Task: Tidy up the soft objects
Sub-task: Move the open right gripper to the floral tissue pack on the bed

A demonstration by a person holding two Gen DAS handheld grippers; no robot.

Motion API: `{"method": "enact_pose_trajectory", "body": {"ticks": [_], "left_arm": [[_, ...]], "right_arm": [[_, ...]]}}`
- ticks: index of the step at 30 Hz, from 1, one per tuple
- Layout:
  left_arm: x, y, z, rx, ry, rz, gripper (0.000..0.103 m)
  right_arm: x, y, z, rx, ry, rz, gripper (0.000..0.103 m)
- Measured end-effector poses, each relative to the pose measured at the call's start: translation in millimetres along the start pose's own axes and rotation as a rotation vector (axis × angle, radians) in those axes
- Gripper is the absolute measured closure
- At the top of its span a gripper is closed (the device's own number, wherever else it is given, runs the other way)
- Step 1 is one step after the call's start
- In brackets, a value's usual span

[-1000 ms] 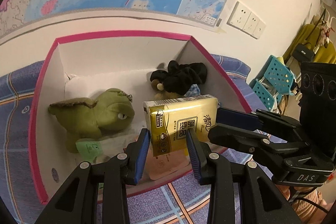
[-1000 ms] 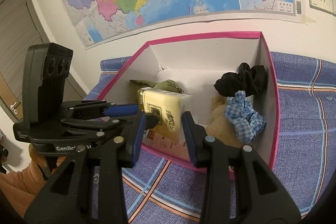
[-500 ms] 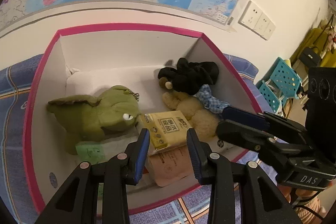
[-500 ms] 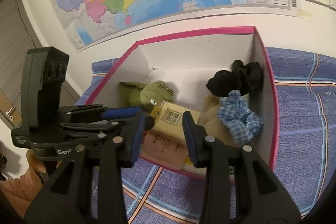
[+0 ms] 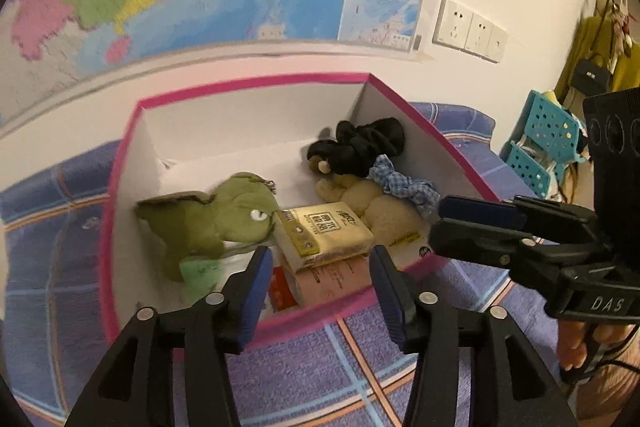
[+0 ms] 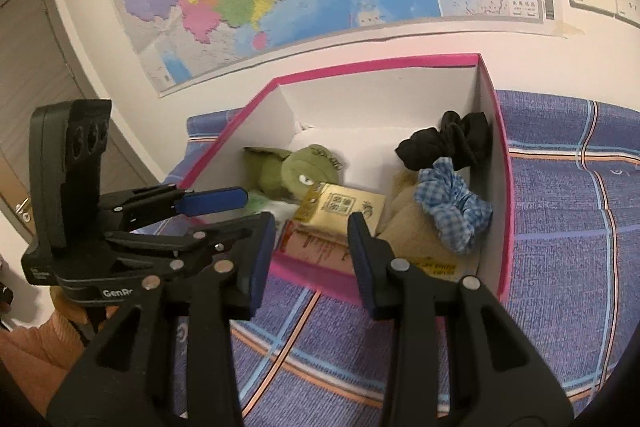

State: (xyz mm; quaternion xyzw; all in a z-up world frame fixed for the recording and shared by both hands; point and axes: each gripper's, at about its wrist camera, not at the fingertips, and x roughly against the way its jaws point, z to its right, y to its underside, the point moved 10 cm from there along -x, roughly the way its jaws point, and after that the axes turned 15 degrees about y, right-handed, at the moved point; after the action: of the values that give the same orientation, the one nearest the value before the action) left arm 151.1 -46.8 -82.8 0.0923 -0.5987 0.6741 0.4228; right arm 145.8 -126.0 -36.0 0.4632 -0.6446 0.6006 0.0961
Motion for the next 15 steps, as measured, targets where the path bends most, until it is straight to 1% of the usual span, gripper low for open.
{"method": "enact_pose_trajectory", "body": {"ticks": [1,5,8,11,15], "left_arm": [[4.1,1.6,1.8,-0.007,-0.008,0.004,0.045],[20.5,12.0,11.0,-0.030,-0.018,0.013,0.043],[27.6,24.5,14.7,-0.028,-0.010,0.005,0.041],[30.7,42.5,17.4,-0.020,-0.006,-0.013,0.041],[26.9,76.4,23.9,-0.017,0.019,-0.077,0.041]], "right_arm": [[6.0,2.5,-1.1,0.000,-0.006,0.009,0.063],[22.3,18.3,-7.1,0.000,-0.043,0.013,0.057],[31.8,37.1,-12.1,0.031,-0.054,-0.001,0.057],[37.1,60.7,-15.2,0.050,-0.065,-0.041,0.056],[38.7,100.0,-19.9,0.077,-0.074,-0.129,0.056]]}}
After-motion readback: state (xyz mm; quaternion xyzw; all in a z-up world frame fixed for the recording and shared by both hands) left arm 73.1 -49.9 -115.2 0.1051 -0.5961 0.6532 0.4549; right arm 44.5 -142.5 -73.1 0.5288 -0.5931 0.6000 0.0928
